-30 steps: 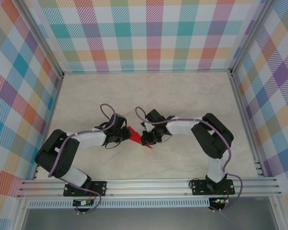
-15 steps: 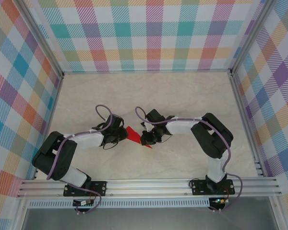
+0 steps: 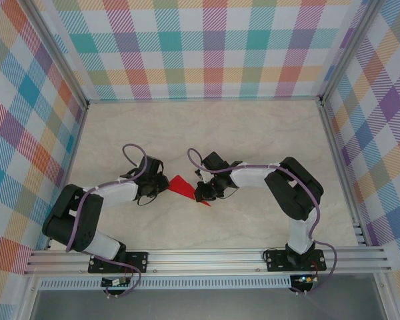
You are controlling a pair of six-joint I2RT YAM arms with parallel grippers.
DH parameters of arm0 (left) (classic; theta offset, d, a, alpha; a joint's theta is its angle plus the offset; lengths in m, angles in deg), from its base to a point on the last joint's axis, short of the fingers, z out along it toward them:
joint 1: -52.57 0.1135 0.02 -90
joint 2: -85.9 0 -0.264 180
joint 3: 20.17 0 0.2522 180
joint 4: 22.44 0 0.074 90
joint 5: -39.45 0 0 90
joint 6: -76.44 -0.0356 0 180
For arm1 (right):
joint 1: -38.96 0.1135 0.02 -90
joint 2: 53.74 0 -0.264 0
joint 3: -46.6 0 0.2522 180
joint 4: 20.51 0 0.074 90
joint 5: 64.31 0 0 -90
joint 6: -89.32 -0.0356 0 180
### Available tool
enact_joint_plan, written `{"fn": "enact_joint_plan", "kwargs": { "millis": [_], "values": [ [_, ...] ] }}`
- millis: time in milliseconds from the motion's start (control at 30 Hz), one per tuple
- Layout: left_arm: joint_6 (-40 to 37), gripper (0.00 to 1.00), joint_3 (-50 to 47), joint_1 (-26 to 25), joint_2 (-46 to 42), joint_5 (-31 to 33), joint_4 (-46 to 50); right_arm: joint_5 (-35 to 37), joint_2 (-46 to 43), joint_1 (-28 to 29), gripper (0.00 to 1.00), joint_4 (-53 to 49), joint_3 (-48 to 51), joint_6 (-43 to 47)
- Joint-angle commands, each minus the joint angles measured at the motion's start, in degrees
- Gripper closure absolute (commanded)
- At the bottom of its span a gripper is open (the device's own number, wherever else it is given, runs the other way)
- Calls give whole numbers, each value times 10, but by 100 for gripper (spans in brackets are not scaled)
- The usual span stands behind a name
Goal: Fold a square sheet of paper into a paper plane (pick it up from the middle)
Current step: Fold the wing for the fifth time at the center of the table.
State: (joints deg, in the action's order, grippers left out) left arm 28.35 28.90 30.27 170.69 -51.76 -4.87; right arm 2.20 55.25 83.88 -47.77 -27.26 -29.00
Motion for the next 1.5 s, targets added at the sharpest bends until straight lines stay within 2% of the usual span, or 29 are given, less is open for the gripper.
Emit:
{"fn": "enact_joint_plan", "kwargs": {
  "millis": [0, 133, 400, 500, 633, 767, 933, 1100, 1300, 1467],
  "values": [
    [-26, 81, -11, 27, -26, 46, 59, 67, 48, -4, 92, -68, 29, -5],
    [-51, 81, -4, 34, -62, 31, 79, 65, 47, -4, 92, -67, 31, -5],
    [-67, 80, -4, 11, -159, -89, 53, 55, 40, -4, 91, -56, 34, -12],
    [-58, 80, -6, -15, -155, -123, 24, 55, 39, -4, 91, -56, 35, -13],
    [-43, 80, -3, -56, -105, -141, -21, 54, 34, -4, 91, -54, 35, -14],
    [-42, 81, 11, -78, -49, -126, -36, 44, 20, -4, 90, -39, 40, -16],
    [-54, 83, 31, -83, 2, -65, -11, 22, -3, -4, 90, -15, 41, -18],
    [-50, 83, 31, -83, 36, -51, -16, -14, -13, -3, 90, 6, 28, -17],
    [-45, 83, 25, -83, 33, -37, -8, -47, -23, -3, 89, 23, 2, -19],
    [-46, 84, 24, -83, 33, -36, -4, -73, 4, -1, 89, 24, -44, -16]
  ]
}}
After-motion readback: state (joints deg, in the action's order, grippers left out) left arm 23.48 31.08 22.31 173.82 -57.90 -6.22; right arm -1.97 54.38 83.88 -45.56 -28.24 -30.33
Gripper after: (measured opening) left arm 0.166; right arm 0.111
